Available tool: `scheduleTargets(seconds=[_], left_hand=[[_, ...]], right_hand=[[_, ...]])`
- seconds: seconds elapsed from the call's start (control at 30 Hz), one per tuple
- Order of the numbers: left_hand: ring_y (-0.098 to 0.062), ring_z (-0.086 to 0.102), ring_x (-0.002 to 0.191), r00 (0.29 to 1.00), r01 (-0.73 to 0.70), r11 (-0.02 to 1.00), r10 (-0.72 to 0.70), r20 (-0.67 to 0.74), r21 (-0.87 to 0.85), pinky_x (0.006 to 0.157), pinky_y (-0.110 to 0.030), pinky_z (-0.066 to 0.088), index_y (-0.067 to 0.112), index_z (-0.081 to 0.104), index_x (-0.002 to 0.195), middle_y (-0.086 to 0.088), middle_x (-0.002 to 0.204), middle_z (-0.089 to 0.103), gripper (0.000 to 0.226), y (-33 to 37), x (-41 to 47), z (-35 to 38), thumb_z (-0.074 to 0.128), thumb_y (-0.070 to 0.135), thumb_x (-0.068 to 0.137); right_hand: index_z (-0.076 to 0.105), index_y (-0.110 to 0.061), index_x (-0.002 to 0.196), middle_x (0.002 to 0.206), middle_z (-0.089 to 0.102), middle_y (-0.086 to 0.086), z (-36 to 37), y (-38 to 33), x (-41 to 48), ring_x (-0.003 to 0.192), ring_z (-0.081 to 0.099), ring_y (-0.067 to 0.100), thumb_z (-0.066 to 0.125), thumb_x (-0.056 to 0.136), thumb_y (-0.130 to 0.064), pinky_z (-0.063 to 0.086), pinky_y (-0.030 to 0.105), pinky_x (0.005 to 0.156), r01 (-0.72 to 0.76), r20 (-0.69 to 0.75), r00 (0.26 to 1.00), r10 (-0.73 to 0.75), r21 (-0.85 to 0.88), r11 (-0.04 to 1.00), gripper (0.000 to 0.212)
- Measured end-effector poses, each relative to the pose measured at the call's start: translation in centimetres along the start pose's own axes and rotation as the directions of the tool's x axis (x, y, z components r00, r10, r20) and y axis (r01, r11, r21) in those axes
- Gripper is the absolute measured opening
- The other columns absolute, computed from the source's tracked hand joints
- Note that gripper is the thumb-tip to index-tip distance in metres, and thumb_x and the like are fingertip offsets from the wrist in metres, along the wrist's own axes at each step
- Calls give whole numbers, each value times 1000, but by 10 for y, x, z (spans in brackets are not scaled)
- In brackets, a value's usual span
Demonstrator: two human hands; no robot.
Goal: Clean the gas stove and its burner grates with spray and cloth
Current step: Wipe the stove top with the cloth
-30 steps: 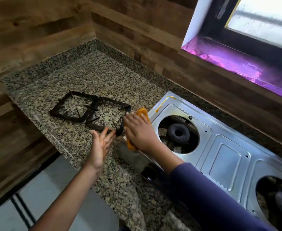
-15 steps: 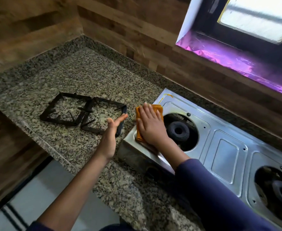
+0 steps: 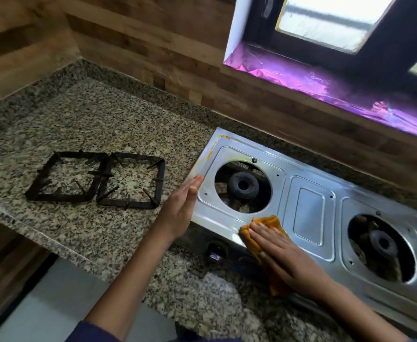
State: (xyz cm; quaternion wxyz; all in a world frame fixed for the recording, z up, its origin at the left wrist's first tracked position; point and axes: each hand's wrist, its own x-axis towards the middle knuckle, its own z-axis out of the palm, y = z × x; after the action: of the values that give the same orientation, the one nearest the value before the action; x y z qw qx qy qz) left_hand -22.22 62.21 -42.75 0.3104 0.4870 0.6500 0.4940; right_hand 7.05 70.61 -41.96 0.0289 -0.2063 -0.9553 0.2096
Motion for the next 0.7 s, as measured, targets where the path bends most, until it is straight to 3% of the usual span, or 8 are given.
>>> scheduleTargets(seconds=[0.1,0.27,0.33,0.43,0.5,0.57,0.63,0.7], left_hand=[[4,24,143,1000,-2,1000,2,-5,0,120,-26,19,20,35,150,11,155,31,96,-8,-1,-1,9,84,82],[2,18,145,994,84,948,-102,-45,-306,121,-27,11,27,19,152,10,161,20,109,-9,5,-8,15,95,68],[2,18,145,990,89,914,-125,-66,-395,120,-22,13,22,19,153,7,161,19,118,-6,7,-10,20,98,63],[4,18,144,987,100,908,-142,-74,-407,110,-5,20,22,19,153,10,160,20,124,0,6,-12,22,101,57],[3,19,144,987,110,903,-150,-64,-415,110,-7,19,24,20,153,9,160,21,125,0,7,-13,23,101,55],[4,22,143,986,120,906,-155,-54,-405,109,-7,21,22,20,153,10,159,22,127,-1,8,-13,24,101,55],[10,26,138,986,141,917,-163,-27,-372,110,-7,23,20,21,153,12,156,24,128,-2,9,-13,25,101,55],[17,22,136,989,143,959,-149,-5,-245,115,-10,14,23,23,152,13,157,22,118,-4,10,-10,18,99,62]], right_hand=[[31,-23,152,160,24,-9,3,-10,16,149,16,9,33,104,-36,17,39,119,20,9,1000,-20,-1,1000,50],[30,-20,152,160,25,-1,29,-45,111,150,16,14,25,102,-41,16,38,121,49,5,999,-49,-17,999,55],[33,-15,151,159,28,5,40,-61,155,149,21,21,20,99,-42,19,42,120,-47,-69,997,46,-21,999,61],[23,-13,154,162,19,6,43,-78,203,150,14,20,20,102,-40,10,41,122,-285,-182,943,280,-2,958,59],[17,-12,155,163,13,6,43,-80,218,151,9,21,24,105,-35,5,40,122,-373,-212,908,361,-20,928,56],[18,-13,155,163,13,6,39,-76,210,151,9,22,28,105,-33,5,40,120,-306,-185,938,292,-51,951,55],[25,-16,154,162,18,5,33,-63,183,150,13,22,35,104,-29,9,40,119,-77,-88,993,74,-34,996,53],[33,-20,151,160,26,1,27,-45,142,149,18,18,39,103,-27,12,40,119,128,-10,992,-128,29,991,49]])
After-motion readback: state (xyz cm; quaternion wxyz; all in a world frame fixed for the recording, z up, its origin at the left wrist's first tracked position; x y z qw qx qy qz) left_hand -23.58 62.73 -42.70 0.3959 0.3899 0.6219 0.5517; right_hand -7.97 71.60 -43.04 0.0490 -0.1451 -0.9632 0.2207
